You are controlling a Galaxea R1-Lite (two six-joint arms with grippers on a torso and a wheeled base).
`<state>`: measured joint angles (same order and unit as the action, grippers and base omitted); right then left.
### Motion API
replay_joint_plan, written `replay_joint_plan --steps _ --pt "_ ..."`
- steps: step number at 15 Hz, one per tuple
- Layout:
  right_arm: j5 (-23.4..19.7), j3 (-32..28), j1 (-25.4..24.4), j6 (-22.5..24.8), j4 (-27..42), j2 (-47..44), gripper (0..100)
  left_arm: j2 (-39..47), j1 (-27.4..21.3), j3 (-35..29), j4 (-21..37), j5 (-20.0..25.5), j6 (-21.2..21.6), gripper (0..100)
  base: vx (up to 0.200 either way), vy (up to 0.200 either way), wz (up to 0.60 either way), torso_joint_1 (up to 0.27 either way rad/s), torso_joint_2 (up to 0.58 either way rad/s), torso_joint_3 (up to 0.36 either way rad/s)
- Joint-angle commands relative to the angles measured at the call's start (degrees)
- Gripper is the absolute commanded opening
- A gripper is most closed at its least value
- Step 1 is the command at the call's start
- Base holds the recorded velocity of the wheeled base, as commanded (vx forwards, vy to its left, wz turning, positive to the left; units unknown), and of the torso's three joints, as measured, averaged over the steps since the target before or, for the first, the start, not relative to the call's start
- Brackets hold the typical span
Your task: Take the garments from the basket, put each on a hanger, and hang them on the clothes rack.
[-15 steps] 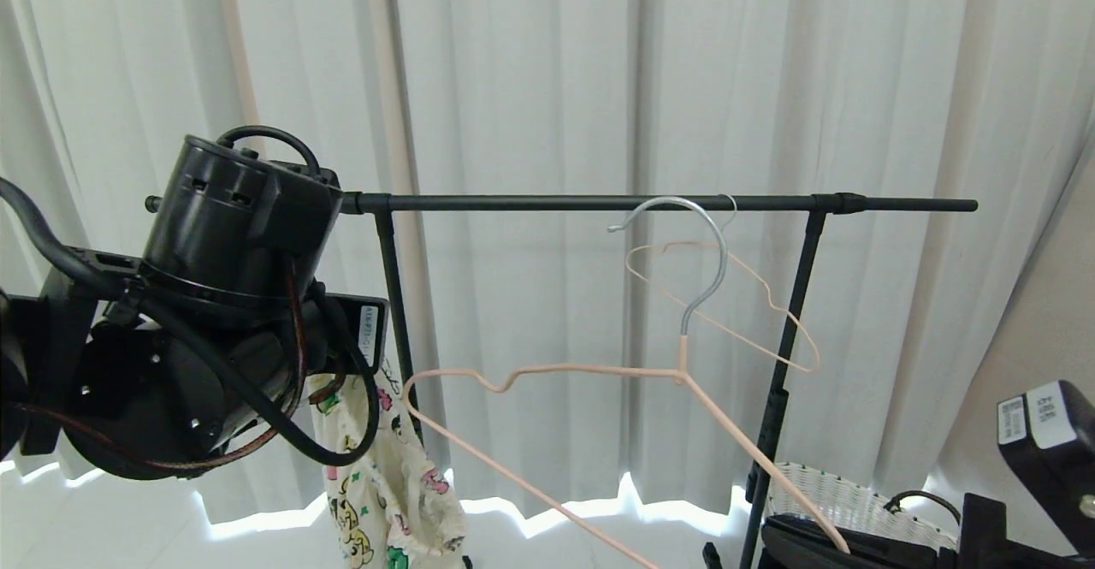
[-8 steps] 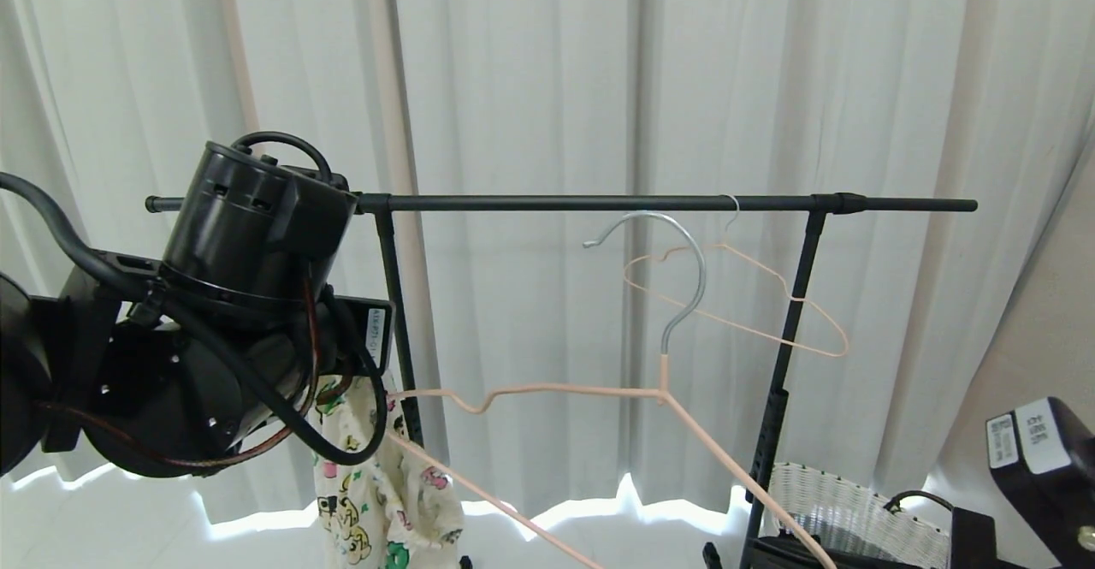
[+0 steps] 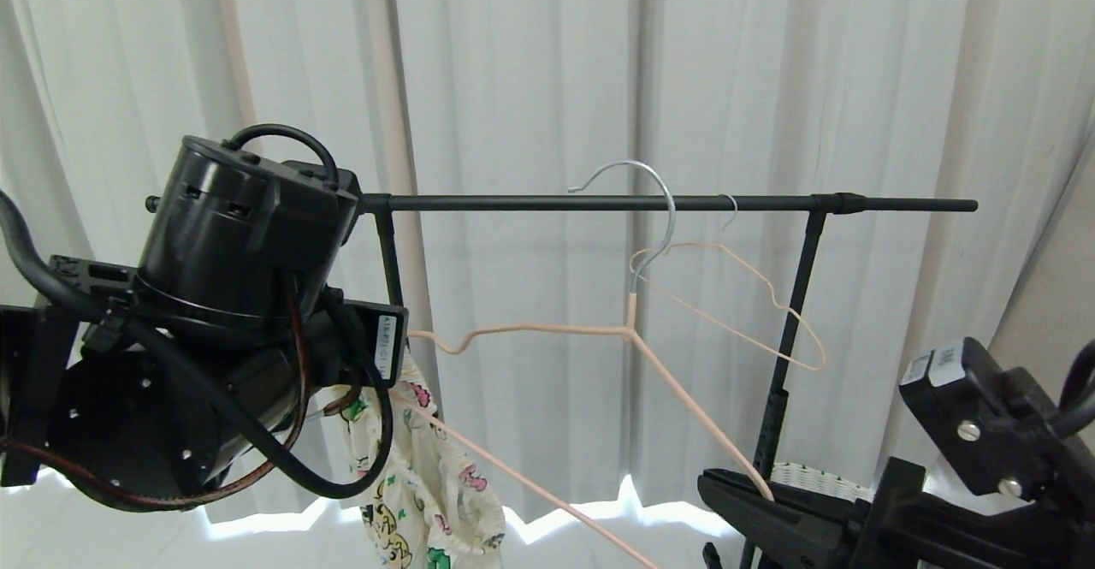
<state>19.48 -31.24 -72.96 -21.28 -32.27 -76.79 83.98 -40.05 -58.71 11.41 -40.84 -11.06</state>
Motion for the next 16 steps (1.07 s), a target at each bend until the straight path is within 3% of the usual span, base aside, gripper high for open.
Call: replay_joint_plan --steps 1,8,12,16 --pt "0.0 -0.8 0.3 0.0 -0.6 -2.8 0 -0.6 -0.9 -0.1 0.0 0.0 -0.1 0 0.000 0.000 0.00 0.000 0.00 0.000" --pt "0.2 -4.4 0.1 0.2 -6.4 -11.4 0 -2.8 -10.2 -6.6 0.0 0.7 -1.2 0 0.000 0.000 0.00 0.000 0.00 0.000" --pt "0.4 -7.8 -0.2 0.4 -8.2 -15.4 0 -3.3 -14.5 -9.8 -0.1 6.0 -1.4 0 0.000 0.000 0.00 0.000 0.00 0.000" --pt "1.1 -9.5 -0.2 0.4 -8.2 -16.6 0 -3.4 -15.4 -9.9 0.0 7.3 -1.5 0 0.000 0.000 0.00 0.000 0.00 0.000"
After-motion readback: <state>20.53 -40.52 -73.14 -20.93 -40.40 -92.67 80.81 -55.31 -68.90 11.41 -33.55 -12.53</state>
